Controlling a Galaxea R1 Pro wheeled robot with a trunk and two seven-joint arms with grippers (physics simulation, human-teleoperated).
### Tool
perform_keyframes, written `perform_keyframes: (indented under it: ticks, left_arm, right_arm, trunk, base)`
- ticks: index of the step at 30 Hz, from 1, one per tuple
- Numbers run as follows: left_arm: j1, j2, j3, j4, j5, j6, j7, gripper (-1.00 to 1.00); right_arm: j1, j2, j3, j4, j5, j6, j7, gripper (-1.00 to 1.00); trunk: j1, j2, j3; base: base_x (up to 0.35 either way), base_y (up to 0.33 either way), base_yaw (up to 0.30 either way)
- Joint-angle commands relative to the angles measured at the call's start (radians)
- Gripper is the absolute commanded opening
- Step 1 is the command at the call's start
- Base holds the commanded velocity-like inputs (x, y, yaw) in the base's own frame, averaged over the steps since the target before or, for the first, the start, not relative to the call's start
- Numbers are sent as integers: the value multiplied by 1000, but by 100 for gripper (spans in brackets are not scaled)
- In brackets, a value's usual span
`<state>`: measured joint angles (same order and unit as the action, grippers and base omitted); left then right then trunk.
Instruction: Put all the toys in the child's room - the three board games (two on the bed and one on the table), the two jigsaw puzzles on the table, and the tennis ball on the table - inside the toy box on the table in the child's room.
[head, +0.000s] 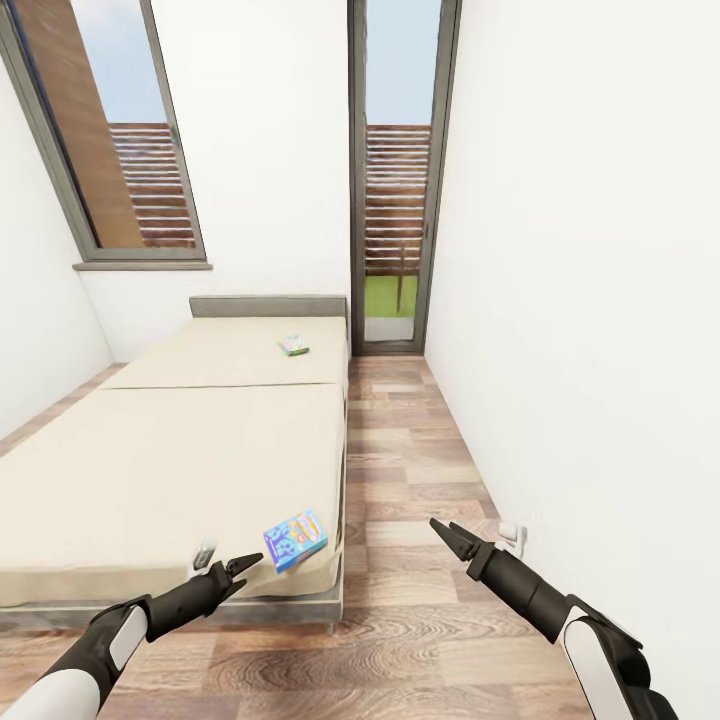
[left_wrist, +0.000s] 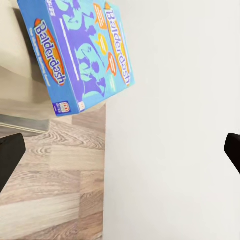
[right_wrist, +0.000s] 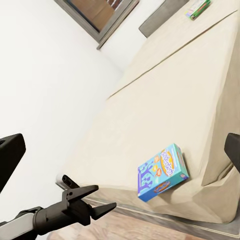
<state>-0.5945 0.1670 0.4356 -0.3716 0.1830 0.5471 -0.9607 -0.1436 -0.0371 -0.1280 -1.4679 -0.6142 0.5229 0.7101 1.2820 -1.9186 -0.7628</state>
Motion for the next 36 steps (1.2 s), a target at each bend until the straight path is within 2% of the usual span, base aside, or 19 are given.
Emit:
perform_keyframes:
  ticks: [1, 17, 30, 36]
  left_arm:
    - [-1, 0, 3, 0, 2, 8, -2, 100]
    - [-1, -1, 3, 0, 1, 7, 0, 100]
    - [-1, -3, 3, 0, 0, 6, 4, 100]
    - [-1, -3, 3, 0, 0, 7, 7, 100]
  right_arm:
    - [-1, 0, -1, 0, -7, 8, 1, 100]
    - [-1, -1, -2, 0, -9, 8, 2, 100]
    - [-1, -1, -2, 0, -9, 8, 2, 100]
    - [-1, -1, -2, 0, -11, 9, 2, 100]
  trunk:
    - [4, -7, -4]
    - [65, -119, -54]
    - [65, -119, -54]
    - [65, -119, -54]
  base:
    - [0, 0, 0]
    - [0, 0, 0]
    - [0, -3, 0]
    - [0, -154, 0]
